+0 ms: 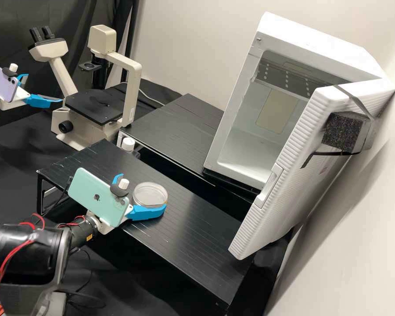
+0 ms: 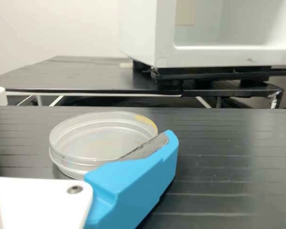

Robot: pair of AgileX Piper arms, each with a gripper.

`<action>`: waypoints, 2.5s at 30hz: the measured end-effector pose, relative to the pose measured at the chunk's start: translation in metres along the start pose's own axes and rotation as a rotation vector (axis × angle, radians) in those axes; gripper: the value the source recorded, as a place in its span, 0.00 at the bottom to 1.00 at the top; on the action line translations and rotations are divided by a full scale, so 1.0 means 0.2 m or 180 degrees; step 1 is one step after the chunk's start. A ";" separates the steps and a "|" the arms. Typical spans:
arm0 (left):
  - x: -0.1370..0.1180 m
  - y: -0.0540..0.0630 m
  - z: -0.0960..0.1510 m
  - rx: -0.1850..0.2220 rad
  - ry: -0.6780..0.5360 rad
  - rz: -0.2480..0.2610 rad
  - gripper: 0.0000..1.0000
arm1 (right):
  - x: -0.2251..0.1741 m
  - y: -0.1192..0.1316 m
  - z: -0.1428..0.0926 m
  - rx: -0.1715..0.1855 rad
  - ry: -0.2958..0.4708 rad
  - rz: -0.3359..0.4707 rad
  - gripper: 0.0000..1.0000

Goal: Return the petri dish to the incubator.

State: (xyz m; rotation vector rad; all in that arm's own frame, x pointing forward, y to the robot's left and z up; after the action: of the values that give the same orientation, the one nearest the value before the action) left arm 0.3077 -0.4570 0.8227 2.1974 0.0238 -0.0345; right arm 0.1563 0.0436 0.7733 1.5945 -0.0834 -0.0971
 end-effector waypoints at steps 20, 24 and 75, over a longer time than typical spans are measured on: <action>0.00 0.00 0.00 0.0000 0.0000 0.0000 1.00 | 0.04 -0.04 0.03 -0.0107 -0.0074 0.0226 0.00; 0.00 0.00 0.00 0.0000 0.0000 0.0000 1.00 | 0.05 -0.03 0.03 -0.0097 -0.0061 0.0255 0.00; 0.00 0.00 0.00 0.0000 0.0000 0.0000 1.00 | 0.14 0.25 0.19 -0.0096 0.0186 0.0476 0.00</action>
State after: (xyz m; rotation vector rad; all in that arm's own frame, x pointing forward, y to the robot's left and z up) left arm 0.3077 -0.4570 0.8227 2.1974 0.0238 -0.0345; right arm 0.1794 0.0020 0.8212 1.5547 -0.1546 0.0641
